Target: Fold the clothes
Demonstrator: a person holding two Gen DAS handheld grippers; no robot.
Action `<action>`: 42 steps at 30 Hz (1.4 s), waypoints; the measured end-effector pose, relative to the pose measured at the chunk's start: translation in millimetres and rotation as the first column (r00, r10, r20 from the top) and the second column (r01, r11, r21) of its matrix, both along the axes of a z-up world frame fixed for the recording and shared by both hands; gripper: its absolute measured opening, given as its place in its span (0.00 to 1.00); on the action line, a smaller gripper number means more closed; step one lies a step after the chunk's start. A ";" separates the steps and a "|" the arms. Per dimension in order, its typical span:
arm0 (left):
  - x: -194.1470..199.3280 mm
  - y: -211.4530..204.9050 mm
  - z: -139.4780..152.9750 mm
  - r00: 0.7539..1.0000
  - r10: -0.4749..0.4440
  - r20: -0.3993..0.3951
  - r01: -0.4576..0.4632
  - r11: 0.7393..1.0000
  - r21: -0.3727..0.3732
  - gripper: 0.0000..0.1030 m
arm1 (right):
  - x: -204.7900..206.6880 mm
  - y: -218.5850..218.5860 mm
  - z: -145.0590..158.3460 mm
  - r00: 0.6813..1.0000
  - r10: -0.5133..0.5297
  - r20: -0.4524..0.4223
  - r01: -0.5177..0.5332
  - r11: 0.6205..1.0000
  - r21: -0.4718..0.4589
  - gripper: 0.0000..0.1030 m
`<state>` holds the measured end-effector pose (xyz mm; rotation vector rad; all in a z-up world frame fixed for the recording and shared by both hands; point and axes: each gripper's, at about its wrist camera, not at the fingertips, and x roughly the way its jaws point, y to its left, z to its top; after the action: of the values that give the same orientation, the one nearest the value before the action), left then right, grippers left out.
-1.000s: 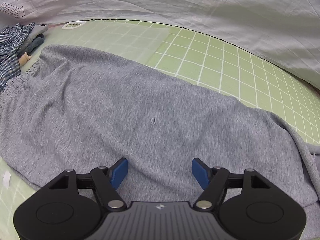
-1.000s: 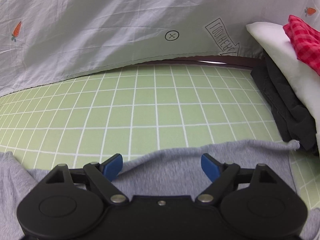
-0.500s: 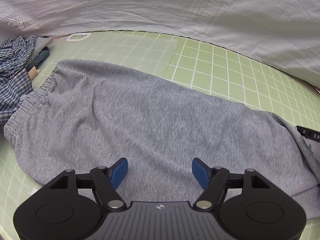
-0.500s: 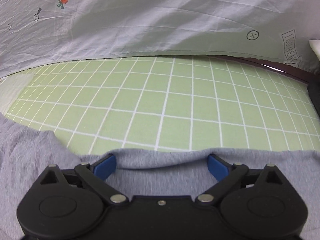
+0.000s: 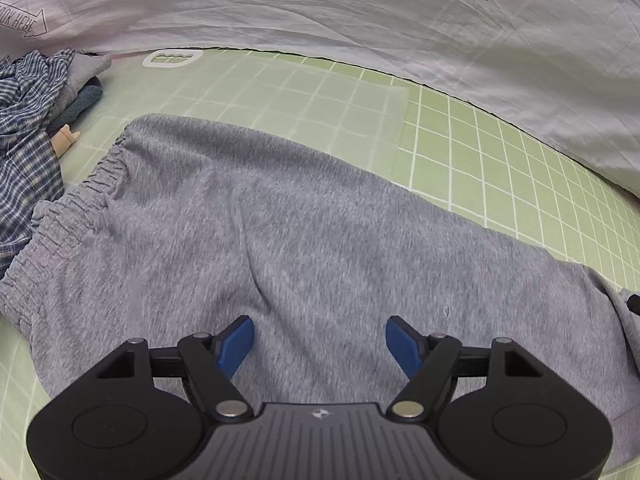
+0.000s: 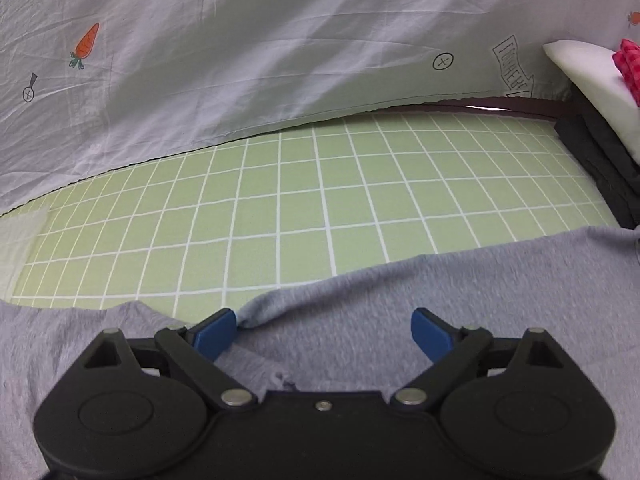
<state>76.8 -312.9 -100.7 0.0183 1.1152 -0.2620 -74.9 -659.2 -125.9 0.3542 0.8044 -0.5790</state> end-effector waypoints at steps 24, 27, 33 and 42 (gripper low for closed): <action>32.7 -50.1 -17.9 0.995 0.011 0.101 -0.012 1.000 0.007 0.02 | 11.8 59.1 4.9 0.985 0.171 -0.036 -0.174 0.978 -0.117 0.02; 16.8 -40.2 0.9 0.989 0.004 0.145 -0.003 1.000 -0.010 0.02 | -2.7 61.8 19.4 0.986 0.166 0.008 -0.163 0.977 -0.138 0.02; -23.6 -10.0 15.8 0.989 0.016 0.149 -0.012 1.000 -0.029 0.01 | -36.6 71.1 32.9 0.986 0.164 0.034 -0.160 0.982 -0.103 0.02; -54.9 21.4 -8.1 0.996 0.074 0.049 -0.072 0.997 -0.038 0.01 | -47.7 84.3 8.0 0.979 0.192 -0.067 -0.191 0.981 0.014 0.08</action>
<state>21.9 -291.5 -108.7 -0.0482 1.0586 -0.2153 -122.6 -574.9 -117.9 0.2610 0.8951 -0.4094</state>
